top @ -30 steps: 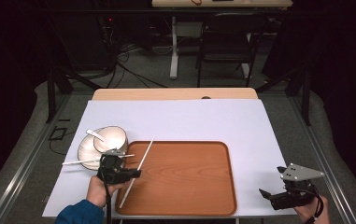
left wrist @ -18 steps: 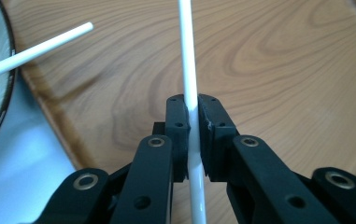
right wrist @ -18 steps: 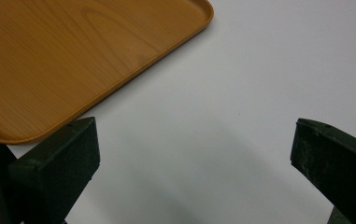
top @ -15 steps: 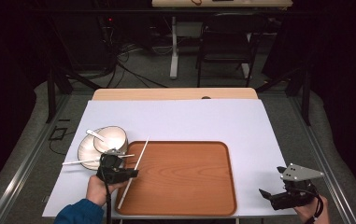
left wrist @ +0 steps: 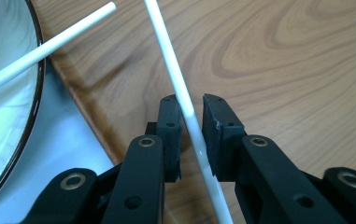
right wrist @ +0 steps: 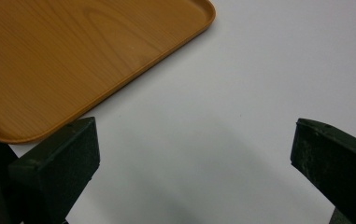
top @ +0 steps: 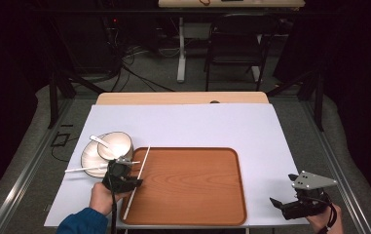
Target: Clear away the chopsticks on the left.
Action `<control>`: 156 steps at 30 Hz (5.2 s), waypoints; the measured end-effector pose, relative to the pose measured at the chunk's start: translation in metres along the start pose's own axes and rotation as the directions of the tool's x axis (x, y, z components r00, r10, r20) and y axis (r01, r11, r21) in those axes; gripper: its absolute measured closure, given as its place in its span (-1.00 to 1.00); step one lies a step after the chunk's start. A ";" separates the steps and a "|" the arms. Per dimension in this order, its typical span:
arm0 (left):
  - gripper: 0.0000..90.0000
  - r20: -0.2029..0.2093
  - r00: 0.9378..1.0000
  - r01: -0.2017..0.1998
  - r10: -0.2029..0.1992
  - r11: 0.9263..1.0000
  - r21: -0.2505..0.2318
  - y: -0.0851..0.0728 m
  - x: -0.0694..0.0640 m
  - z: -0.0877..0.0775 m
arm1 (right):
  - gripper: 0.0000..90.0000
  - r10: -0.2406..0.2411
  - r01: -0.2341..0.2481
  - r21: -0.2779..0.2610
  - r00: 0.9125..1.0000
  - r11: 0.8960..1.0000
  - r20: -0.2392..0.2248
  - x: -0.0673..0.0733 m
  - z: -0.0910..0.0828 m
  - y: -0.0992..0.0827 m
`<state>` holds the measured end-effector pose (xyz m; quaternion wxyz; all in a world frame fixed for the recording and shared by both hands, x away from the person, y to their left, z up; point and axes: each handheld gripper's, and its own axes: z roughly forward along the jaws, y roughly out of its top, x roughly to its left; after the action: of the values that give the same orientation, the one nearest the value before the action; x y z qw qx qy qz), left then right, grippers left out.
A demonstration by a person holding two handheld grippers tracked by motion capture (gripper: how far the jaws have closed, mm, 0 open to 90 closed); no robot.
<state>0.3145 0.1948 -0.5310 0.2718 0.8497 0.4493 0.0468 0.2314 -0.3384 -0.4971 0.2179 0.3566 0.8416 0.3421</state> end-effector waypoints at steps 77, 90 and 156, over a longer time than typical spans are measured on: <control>-0.65 -0.038 0.971 -0.236 0.236 0.972 0.010 -0.009 0.017 -0.058 | -1.00 -0.007 0.007 -0.018 1.000 1.000 -0.011 0.002 0.000 0.001; -0.86 -0.114 0.946 -0.306 0.305 0.952 0.010 -0.012 0.029 -0.079 | -1.00 -0.012 0.012 -0.017 1.000 1.000 -0.018 0.003 0.001 0.003; 0.61 0.034 0.872 -0.484 0.489 0.849 0.211 0.007 0.123 -0.042 | -1.00 -0.018 0.017 -0.008 0.999 1.000 -0.049 0.001 0.013 0.008</control>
<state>0.3788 0.3067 -0.5123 0.1537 0.9593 0.2249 0.0748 0.2430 -0.3281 -0.5001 0.2013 0.3399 0.8486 0.3520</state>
